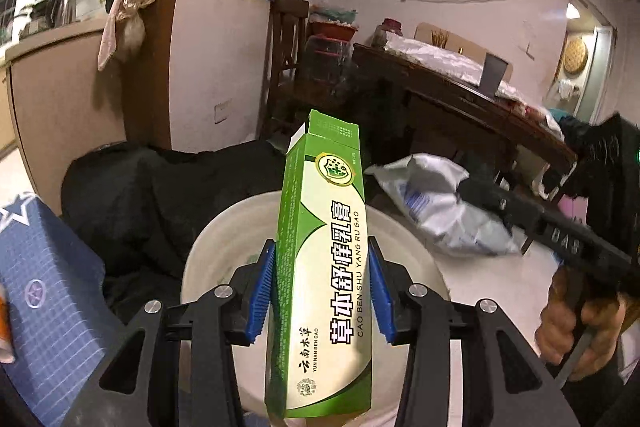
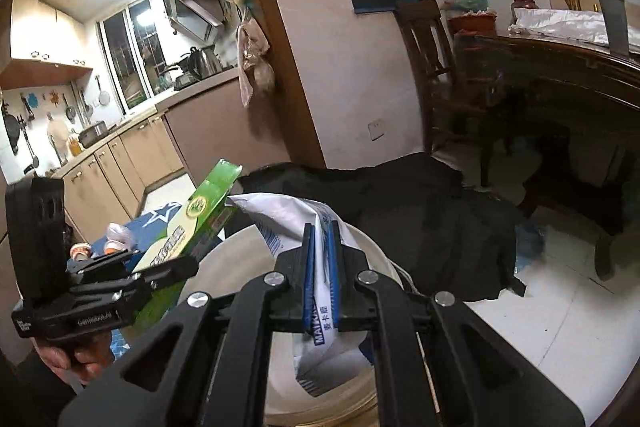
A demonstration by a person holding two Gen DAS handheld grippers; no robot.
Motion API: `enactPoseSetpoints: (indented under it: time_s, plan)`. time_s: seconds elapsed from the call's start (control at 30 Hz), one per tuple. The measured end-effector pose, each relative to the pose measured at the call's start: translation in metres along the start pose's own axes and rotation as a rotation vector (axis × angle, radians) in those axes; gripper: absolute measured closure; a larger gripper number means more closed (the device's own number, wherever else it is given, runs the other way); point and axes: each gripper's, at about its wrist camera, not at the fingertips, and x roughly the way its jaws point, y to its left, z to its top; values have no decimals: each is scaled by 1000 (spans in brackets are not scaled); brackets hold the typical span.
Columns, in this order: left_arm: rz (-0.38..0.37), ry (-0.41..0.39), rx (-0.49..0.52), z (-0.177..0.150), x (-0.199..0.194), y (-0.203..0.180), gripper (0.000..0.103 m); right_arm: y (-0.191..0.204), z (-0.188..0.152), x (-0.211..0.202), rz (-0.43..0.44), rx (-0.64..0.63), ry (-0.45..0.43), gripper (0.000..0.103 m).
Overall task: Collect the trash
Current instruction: 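Open both tools over the white bucket, dropping the box and bag, then move both open tools back over the table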
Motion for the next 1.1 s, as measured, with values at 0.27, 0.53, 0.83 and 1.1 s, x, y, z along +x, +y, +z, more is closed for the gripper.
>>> enactPoseSetpoints:
  time_s: [0.27,0.53,0.83,1.1]
  plan:
    - [-1,-10,-23,9,19,7,55,-5,3,23,-16,31,44,98]
    - [73,-31,-21,11,23,11,28,-2,6,40,-5,46,82,94]
    - [110,-52,-18,11,9,18,28,2,8,29,-12,15,54,89]
    - [138,-46,6,0,-1,14,28,12,7,29,-7,5,68,89]
